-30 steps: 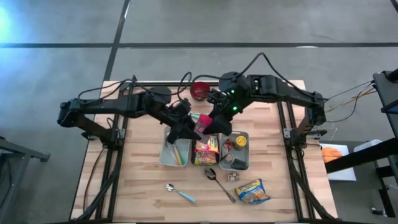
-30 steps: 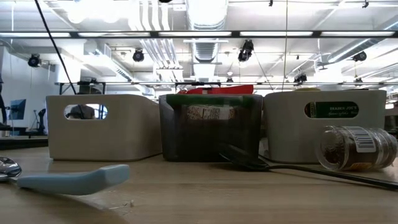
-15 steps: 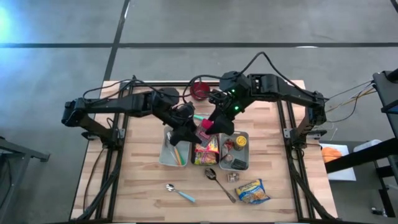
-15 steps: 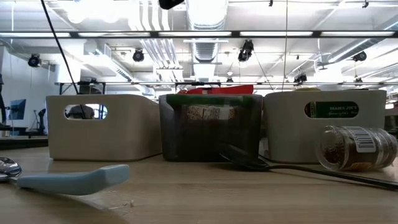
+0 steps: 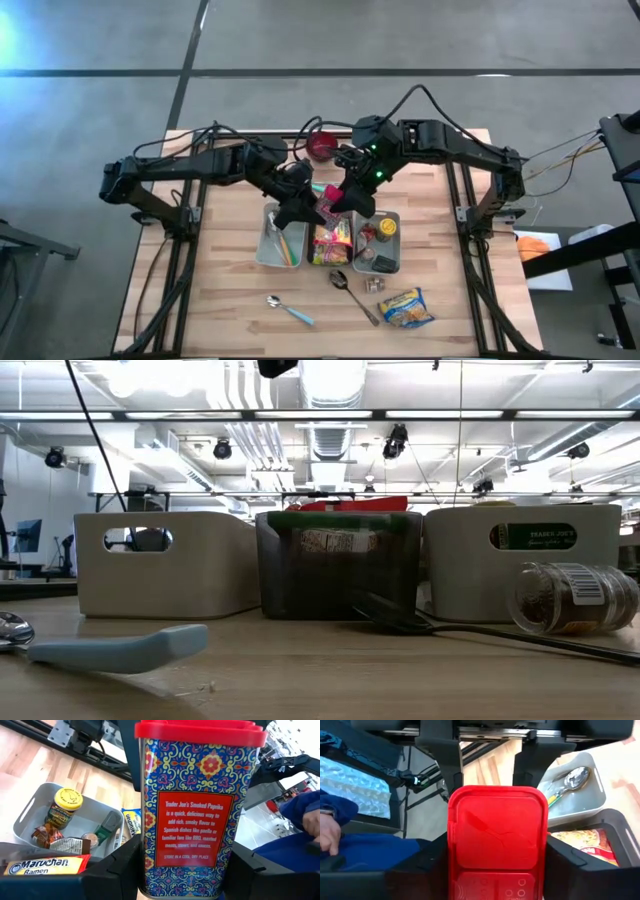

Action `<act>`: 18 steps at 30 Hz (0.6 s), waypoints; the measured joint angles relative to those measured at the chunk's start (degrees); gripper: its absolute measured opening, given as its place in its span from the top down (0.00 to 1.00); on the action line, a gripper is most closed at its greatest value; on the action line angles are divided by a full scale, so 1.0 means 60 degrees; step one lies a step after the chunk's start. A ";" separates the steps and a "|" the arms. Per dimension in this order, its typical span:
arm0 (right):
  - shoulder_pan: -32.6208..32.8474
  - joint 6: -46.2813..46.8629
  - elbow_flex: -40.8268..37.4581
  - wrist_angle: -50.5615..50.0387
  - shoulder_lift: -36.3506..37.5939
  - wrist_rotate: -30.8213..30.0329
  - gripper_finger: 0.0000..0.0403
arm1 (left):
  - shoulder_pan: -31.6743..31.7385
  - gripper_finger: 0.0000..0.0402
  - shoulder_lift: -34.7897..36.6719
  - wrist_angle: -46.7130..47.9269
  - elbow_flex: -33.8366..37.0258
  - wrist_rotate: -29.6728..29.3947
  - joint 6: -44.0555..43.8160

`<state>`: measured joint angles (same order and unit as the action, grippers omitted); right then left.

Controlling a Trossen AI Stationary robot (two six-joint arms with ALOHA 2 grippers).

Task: Pick & Place Food Item
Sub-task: Put the red seasoning can into the right gray bin

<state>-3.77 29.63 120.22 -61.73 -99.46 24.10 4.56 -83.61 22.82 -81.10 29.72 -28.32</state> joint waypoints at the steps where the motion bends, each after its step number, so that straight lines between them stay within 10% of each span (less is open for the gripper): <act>1: -0.0008 0.0000 0.0000 0.0010 0.0000 0.0002 0.48 | 0.0017 0.51 -0.0001 0.0005 0.0002 -0.0013 -0.0008; 5: -0.0007 -0.0021 0.0000 0.0033 0.0004 0.0000 0.48 | 0.0043 0.50 0.0000 -0.0006 0.0004 -0.0147 -0.0032; 12: -0.0007 -0.0078 0.0004 0.0092 -0.0004 -0.0068 0.48 | 0.0080 0.05 0.0015 -0.0100 0.0000 -0.0278 -0.0039; 18: -0.0004 -0.0269 0.0018 -0.0610 0.0000 -0.0270 0.48 | 0.0163 0.17 0.0330 0.0521 0.0000 -0.0311 -0.0098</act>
<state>-3.79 28.01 120.33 -65.39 -99.46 22.47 5.54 -81.63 25.95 -81.10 27.86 -28.91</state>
